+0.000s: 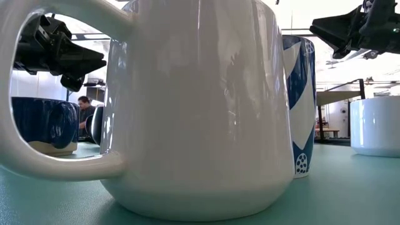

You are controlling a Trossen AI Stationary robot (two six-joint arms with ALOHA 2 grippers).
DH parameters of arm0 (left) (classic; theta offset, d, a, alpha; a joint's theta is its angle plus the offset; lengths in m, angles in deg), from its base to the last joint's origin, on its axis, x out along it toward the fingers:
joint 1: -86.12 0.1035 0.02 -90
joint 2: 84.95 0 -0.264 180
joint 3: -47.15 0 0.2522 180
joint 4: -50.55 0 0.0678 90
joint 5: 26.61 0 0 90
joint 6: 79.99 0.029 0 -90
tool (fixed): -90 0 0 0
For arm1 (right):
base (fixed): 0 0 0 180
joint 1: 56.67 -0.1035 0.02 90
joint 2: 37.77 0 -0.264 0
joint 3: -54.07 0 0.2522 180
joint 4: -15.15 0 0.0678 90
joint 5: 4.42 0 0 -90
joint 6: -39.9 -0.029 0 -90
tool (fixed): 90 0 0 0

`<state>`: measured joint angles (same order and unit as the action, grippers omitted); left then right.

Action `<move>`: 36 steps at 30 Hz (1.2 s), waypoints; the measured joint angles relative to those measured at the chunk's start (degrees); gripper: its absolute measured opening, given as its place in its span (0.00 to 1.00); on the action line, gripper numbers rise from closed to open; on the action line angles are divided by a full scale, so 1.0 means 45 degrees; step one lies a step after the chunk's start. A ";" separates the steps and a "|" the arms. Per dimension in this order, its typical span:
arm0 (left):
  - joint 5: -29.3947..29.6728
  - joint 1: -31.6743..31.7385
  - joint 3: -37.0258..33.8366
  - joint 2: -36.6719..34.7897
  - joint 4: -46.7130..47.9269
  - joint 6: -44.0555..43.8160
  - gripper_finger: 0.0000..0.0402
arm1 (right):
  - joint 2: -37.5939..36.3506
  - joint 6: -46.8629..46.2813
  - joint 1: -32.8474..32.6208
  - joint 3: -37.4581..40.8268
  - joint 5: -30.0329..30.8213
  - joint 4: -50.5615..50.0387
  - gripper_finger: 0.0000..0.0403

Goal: Place coffee mugs

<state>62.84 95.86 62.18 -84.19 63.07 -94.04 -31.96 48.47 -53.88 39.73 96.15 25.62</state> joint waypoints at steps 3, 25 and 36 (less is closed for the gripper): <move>0.0000 0.0000 0.0003 0.0003 0.0000 0.0001 0.22 | 0.0001 0.0001 0.0000 0.0003 0.0003 0.0003 0.31; 0.0013 -0.0003 0.0001 0.0003 -0.0058 0.0659 0.22 | -0.0001 -0.0003 -0.0005 0.0001 0.0003 0.0003 0.31; 0.1892 0.0000 0.0000 0.0003 -0.1085 -0.0396 0.22 | -0.0003 -0.0003 0.0000 -0.0001 0.0004 0.0001 0.31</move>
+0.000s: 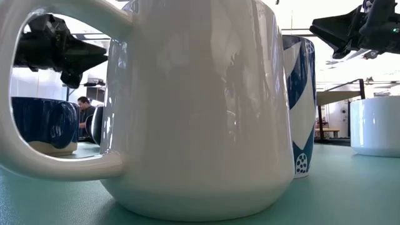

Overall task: Place coffee mugs
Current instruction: Put the light blue patterned mug on the shelf

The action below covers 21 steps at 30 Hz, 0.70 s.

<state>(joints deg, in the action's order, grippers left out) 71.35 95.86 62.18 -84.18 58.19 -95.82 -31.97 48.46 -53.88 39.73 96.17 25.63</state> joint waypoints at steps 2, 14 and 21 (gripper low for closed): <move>0.0661 0.0000 -0.0001 0.0006 -0.0141 -0.0220 0.22 | 0.0004 0.0001 0.0000 0.0000 0.0000 0.0000 0.31; 0.2187 0.0000 -0.0001 0.0205 -0.2081 -0.0619 0.22 | 0.0004 0.0001 0.0000 0.0005 0.0000 0.0002 0.31; 0.1629 -0.0005 -0.0001 0.1211 -0.3759 -0.1080 0.22 | 0.0002 0.0000 -0.0002 0.0005 0.0000 -0.0001 0.31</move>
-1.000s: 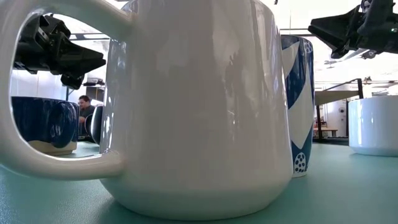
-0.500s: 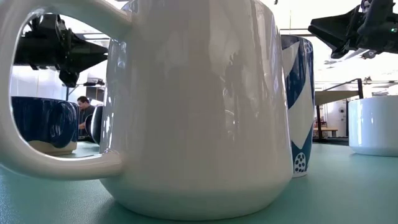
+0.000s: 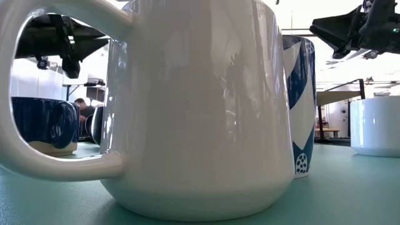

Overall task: Place coffee mugs
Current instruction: Put the light blue patterned mug on the shelf

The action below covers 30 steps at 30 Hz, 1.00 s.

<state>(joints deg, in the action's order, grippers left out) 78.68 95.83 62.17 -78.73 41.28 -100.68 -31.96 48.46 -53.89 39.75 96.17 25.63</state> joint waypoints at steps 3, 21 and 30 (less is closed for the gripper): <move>0.0239 0.0005 0.0000 0.0754 -0.0237 -0.0053 0.22 | 0.0001 0.0000 -0.0001 -0.0001 -0.0004 -0.0002 0.31; -0.0038 0.0028 0.4398 0.6681 0.3333 0.2317 0.22 | -0.0002 0.0003 0.0000 0.0000 0.0000 -0.0002 0.31; -0.0264 0.0025 0.6811 1.0285 0.4574 0.2880 0.22 | 0.0000 0.0001 -0.0003 0.0000 -0.0002 -0.0002 0.31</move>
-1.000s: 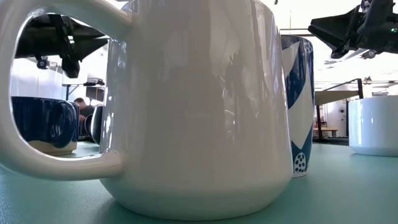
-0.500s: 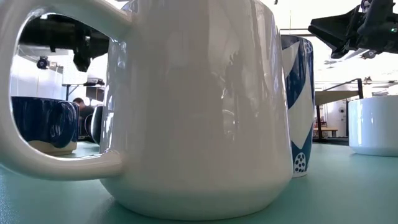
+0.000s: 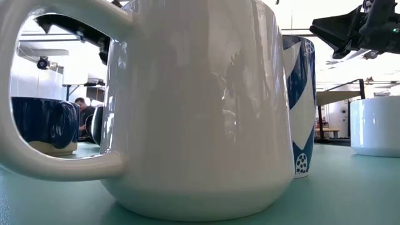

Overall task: Place coffee mugs
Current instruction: Put the light blue patterned mug on the shelf

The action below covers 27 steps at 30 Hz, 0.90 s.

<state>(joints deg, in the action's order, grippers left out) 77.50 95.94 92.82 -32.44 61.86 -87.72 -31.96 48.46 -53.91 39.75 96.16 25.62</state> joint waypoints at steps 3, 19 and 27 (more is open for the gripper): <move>-0.0501 0.0005 0.0351 0.1033 0.0008 0.0155 0.22 | -0.0002 -0.0001 0.0005 -0.0004 0.0002 -0.0004 0.31; -0.5679 -0.0752 0.3099 0.4636 0.1220 0.2953 0.22 | 0.0001 -0.0001 0.0003 0.0000 -0.0001 -0.0005 0.31; -0.4307 -0.2605 0.4401 0.6287 0.1671 0.3446 0.22 | 0.0000 -0.0001 0.0005 0.0000 0.0002 -0.0005 0.31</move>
<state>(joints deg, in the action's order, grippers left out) 58.11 84.22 112.62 -4.15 69.38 -72.21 -31.96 48.46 -53.88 39.75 96.17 25.59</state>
